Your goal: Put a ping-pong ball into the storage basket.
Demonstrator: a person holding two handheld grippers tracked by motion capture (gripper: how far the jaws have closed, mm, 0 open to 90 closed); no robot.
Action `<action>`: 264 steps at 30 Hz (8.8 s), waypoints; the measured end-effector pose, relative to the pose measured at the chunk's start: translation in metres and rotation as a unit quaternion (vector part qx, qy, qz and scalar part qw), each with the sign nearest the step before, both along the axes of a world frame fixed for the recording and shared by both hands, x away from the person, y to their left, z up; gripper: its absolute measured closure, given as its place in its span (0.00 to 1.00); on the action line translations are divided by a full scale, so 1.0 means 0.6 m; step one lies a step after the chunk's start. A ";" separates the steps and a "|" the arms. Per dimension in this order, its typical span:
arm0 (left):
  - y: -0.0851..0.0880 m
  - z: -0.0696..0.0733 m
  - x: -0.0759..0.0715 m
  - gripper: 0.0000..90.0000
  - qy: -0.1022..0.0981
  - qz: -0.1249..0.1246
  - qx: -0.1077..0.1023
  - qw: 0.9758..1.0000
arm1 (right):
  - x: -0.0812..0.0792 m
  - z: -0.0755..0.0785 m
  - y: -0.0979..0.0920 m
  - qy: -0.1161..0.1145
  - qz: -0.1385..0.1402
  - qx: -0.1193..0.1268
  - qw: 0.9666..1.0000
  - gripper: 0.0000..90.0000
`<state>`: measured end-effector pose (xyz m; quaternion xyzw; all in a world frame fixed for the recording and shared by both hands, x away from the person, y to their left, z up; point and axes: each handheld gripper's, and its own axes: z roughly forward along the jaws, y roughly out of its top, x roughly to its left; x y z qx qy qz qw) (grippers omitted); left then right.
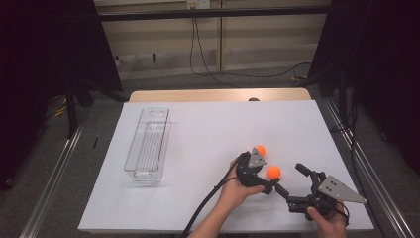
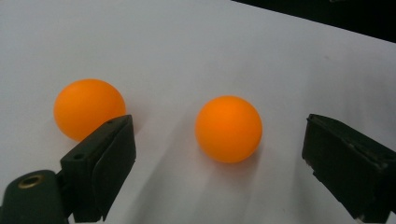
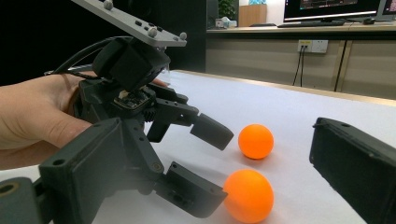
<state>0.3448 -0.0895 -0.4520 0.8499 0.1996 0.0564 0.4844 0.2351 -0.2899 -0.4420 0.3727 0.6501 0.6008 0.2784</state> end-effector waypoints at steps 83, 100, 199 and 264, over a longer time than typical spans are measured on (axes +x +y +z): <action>-0.035 -0.003 0.012 0.56 0.044 -0.028 0.040 0.998 | 0.000 0.001 -0.005 -0.002 -0.004 0.000 1.000 0.04; -0.005 0.005 0.012 0.57 0.058 -0.024 0.042 0.997 | 0.000 0.000 -0.004 0.001 -0.003 -0.004 1.000 0.04; 0.156 0.053 0.049 0.57 0.100 0.040 0.017 0.994 | -0.001 -0.004 -0.005 0.013 -0.002 -0.013 1.000 0.04; 0.244 0.087 0.073 0.57 0.103 0.107 -0.006 0.989 | 0.008 -0.005 0.004 0.012 0.011 -0.016 1.000 0.04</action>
